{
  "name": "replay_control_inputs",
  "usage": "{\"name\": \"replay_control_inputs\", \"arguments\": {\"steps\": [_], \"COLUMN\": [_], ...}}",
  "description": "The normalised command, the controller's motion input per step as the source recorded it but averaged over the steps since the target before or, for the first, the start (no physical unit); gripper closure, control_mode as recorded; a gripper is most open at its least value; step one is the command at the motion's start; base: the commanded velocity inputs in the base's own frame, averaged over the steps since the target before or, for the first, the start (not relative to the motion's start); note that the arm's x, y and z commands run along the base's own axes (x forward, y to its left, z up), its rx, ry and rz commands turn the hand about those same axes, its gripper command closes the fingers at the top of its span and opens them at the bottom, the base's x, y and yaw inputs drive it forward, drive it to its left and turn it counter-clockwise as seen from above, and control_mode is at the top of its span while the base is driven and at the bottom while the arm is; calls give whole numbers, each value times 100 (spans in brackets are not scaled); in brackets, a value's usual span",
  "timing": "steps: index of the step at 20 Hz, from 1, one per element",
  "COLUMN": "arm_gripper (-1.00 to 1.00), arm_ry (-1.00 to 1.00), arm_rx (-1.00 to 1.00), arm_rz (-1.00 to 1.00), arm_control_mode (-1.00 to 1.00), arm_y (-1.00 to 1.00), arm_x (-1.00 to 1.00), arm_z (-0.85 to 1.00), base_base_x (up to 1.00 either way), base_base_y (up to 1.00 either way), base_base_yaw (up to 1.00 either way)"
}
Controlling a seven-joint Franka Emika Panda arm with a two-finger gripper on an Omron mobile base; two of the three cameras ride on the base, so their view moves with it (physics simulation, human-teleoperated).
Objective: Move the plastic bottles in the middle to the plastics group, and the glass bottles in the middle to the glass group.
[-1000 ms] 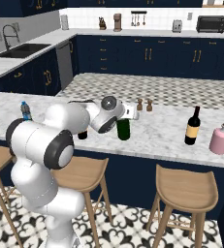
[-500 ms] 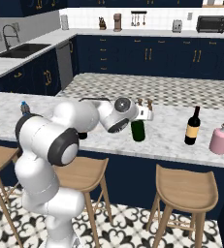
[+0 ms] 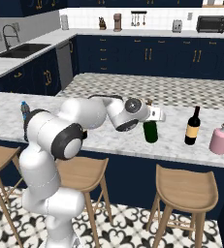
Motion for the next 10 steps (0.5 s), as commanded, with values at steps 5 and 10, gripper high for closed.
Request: {"name": "replay_control_inputs", "arguments": {"steps": [5, 10], "arm_gripper": [100, 100], "arm_ry": [-2, -7], "arm_rx": [0, 0], "arm_rz": [-5, -4], "arm_control_mode": [-100, -100], "arm_y": [-43, -33], "arm_x": [0, 3], "arm_z": [0, 0], "base_base_x": [0, 0], "base_base_y": [0, 0], "base_base_yaw": [0, 0]}}
